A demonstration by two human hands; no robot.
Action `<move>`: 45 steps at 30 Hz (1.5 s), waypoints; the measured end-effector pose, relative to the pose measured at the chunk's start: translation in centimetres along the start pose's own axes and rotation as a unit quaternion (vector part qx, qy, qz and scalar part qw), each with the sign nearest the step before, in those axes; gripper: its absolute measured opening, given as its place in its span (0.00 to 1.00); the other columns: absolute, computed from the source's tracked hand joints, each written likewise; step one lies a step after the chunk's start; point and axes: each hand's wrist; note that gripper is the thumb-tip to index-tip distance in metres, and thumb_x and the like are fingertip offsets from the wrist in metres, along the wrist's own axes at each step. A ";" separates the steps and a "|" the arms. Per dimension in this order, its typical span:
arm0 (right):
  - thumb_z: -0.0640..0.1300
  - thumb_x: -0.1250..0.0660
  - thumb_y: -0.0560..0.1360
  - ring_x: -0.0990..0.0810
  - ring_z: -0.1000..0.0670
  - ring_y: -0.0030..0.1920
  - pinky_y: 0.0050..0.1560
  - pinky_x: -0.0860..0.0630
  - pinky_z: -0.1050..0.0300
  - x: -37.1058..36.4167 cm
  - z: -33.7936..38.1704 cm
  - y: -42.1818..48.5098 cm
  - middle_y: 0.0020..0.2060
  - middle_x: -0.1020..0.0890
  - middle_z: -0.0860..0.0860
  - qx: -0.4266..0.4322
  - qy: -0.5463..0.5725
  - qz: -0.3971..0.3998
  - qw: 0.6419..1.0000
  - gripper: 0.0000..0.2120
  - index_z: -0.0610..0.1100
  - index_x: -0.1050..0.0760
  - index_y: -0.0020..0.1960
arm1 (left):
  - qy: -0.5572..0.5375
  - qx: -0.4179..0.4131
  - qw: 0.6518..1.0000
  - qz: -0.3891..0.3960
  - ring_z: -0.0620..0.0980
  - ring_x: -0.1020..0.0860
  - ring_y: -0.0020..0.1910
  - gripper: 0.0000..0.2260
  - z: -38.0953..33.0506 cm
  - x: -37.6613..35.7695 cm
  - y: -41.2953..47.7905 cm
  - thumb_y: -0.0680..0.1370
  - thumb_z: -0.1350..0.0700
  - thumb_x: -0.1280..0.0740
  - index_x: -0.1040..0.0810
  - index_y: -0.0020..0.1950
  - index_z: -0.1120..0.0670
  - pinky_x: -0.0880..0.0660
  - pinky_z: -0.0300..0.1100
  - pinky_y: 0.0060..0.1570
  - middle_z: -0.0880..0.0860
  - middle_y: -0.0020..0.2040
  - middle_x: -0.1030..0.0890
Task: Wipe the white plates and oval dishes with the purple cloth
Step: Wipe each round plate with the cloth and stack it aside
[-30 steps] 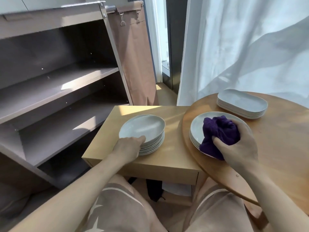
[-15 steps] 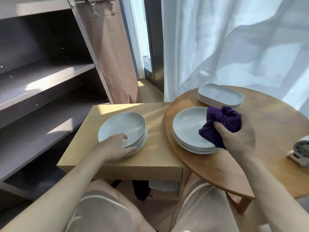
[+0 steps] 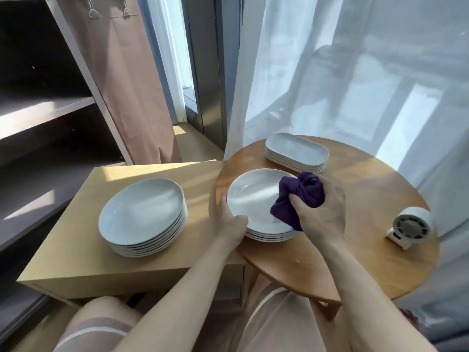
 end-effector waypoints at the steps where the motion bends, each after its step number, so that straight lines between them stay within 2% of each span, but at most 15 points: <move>1: 0.49 0.21 0.68 0.25 0.55 0.62 0.67 0.26 0.50 0.2 -0.1 0.3 0.61 0.24 0.55 -0.013 0.018 -0.011 1.000 0.27 0.56 0.24 0.66 | -0.016 -0.011 1.000 -0.005 0.52 0.26 0.66 0.36 0.3 -0.1 -0.1 0.72 0.71 0.38 0.37 0.77 0.48 0.23 0.40 0.59 0.50 0.66 0.25; 6: 0.51 0.21 0.68 0.22 0.51 0.62 0.67 0.25 0.48 0.6 0.1 0.7 0.61 0.21 0.55 -0.060 0.052 -0.022 0.997 0.27 0.59 0.27 0.64 | -0.022 -0.034 0.999 -0.005 0.47 0.25 0.63 0.34 0.5 -0.4 -0.6 0.73 0.73 0.39 0.36 0.77 0.51 0.24 0.41 0.62 0.51 0.66 0.25; 11: 0.51 0.22 0.68 0.27 0.51 0.63 0.67 0.27 0.50 0.6 0.3 0.2 0.60 0.26 0.56 0.011 -0.070 0.044 0.997 0.29 0.59 0.26 0.67 | -0.019 -0.058 0.998 -0.003 0.42 0.26 0.63 0.35 2.0 -0.6 -1.2 0.73 0.72 0.38 0.38 0.77 0.48 0.27 0.36 0.60 0.48 0.67 0.26; 15: 0.56 0.25 0.69 0.31 0.45 0.65 0.67 0.34 0.49 -0.1 1.0 0.0 0.64 0.28 0.53 0.067 -0.273 0.137 0.950 0.31 0.61 0.28 0.71 | -0.023 -0.055 0.998 0.025 0.48 0.26 0.65 0.36 2.2 -0.1 -0.4 0.69 0.65 0.36 0.39 0.76 0.49 0.27 0.43 0.65 0.50 0.67 0.27; 17: 0.58 0.27 0.71 0.33 0.43 0.67 0.69 0.37 0.48 -0.8 1.4 -0.1 0.68 0.29 0.52 0.071 -0.354 0.177 0.916 0.29 0.61 0.29 0.71 | -0.013 -0.045 0.998 0.049 0.49 0.26 0.64 0.37 2.0 0.3 0.0 0.67 0.61 0.36 0.39 0.76 0.49 0.26 0.40 0.62 0.51 0.66 0.26; 20: 0.59 0.29 0.71 0.35 0.43 0.70 0.70 0.35 0.46 -1.2 1.6 -0.2 0.67 0.30 0.53 0.061 -0.382 0.230 0.893 0.27 0.60 0.29 0.69 | 0.009 -0.031 0.995 0.093 0.49 0.24 0.61 0.34 1.7 0.9 0.9 0.73 0.65 0.35 0.39 0.77 0.48 0.27 0.32 0.50 0.49 0.63 0.23; 22: 0.60 0.29 0.70 0.34 0.44 0.68 0.66 0.34 0.49 -1.3 1.5 -0.1 0.64 0.29 0.54 0.070 -0.380 0.260 0.885 0.28 0.60 0.29 0.69 | 0.000 -0.034 0.993 0.110 0.47 0.24 0.63 0.34 1.4 1.0 1.3 0.78 0.68 0.37 0.43 0.80 0.48 0.26 0.33 0.53 0.49 0.66 0.24; 24: 0.61 0.28 0.70 0.33 0.46 0.63 0.60 0.34 0.53 -1.6 1.6 0.2 0.60 0.29 0.55 0.080 -0.361 0.297 0.880 0.29 0.61 0.30 0.69 | -0.011 -0.050 0.993 0.102 0.33 0.27 0.64 0.33 1.3 0.9 1.1 0.82 0.66 0.38 0.48 0.83 0.49 0.28 0.27 0.57 0.36 0.71 0.30; 26: 0.62 0.28 0.70 0.32 0.47 0.62 0.60 0.33 0.53 -2.4 1.6 0.5 0.59 0.30 0.55 0.087 -0.336 0.329 0.878 0.29 0.61 0.30 0.69 | -0.023 -0.080 0.993 0.083 0.13 0.35 0.54 0.28 1.7 0.8 0.9 0.86 0.61 0.41 0.48 0.83 0.50 0.35 0.15 0.49 0.14 0.60 0.40; 27: 0.62 0.28 0.71 0.31 0.47 0.62 0.62 0.31 0.51 -3.0 1.6 0.5 0.58 0.30 0.55 0.095 -0.329 0.337 0.877 0.29 0.61 0.31 0.69 | -0.033 -0.086 0.992 0.081 0.09 0.38 0.50 0.26 1.8 0.7 0.9 0.87 0.57 0.42 0.48 0.82 0.49 0.38 0.13 0.46 0.12 0.57 0.41; 30: 0.63 0.31 0.72 0.31 0.45 0.62 0.65 0.30 0.46 -5.1 1.9 0.7 0.61 0.30 0.53 0.120 -0.326 0.336 0.876 0.28 0.61 0.34 0.70 | -0.072 -0.069 0.990 0.101 0.16 0.34 0.57 0.23 2.7 0.6 1.6 0.88 0.49 0.47 0.49 0.82 0.44 0.34 0.17 0.51 0.34 0.72 0.36; 32: 0.64 0.32 0.73 0.31 0.43 0.62 0.64 0.30 0.44 -6.6 2.1 1.1 0.63 0.30 0.51 0.136 -0.342 0.324 0.871 0.28 0.59 0.35 0.70 | -0.073 -0.064 0.990 0.101 0.24 0.32 0.65 0.23 2.9 0.7 1.8 0.87 0.48 0.47 0.48 0.82 0.43 0.33 0.22 0.58 0.42 0.75 0.34; 38: 0.70 0.34 0.70 0.28 0.41 0.61 0.61 0.30 0.42 -9.0 2.1 3.1 0.60 0.28 0.49 0.141 -0.398 0.263 0.868 0.31 0.55 0.33 0.67 | -0.039 -0.089 0.993 0.068 0.47 0.34 0.76 0.25 3.3 0.2 1.5 0.86 0.57 0.45 0.46 0.83 0.49 0.37 0.45 0.77 0.51 0.78 0.34; 42: 0.70 0.38 0.70 0.27 0.40 0.61 0.58 0.34 0.43 -9.4 2.1 3.6 0.59 0.26 0.47 0.158 -0.457 0.205 0.851 0.29 0.55 0.29 0.65 | 0.023 -0.137 0.990 0.023 0.41 0.34 0.73 0.29 2.8 -0.1 0.8 0.80 0.59 0.46 0.44 0.80 0.42 0.38 0.30 0.71 0.47 0.77 0.34; 45: 0.71 0.40 0.71 0.27 0.40 0.59 0.57 0.33 0.41 -8.5 1.8 4.5 0.58 0.25 0.47 0.159 -0.498 0.184 0.832 0.29 0.54 0.28 0.64 | 0.037 -0.136 0.990 0.022 0.43 0.34 0.74 0.30 2.9 -0.3 0.8 0.77 0.56 0.47 0.40 0.80 0.43 0.37 0.40 0.75 0.46 0.77 0.33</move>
Point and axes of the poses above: each hand's wrist, its own y-axis towards the middle knuckle, its own x-axis out of the back of the hand, z = x × y
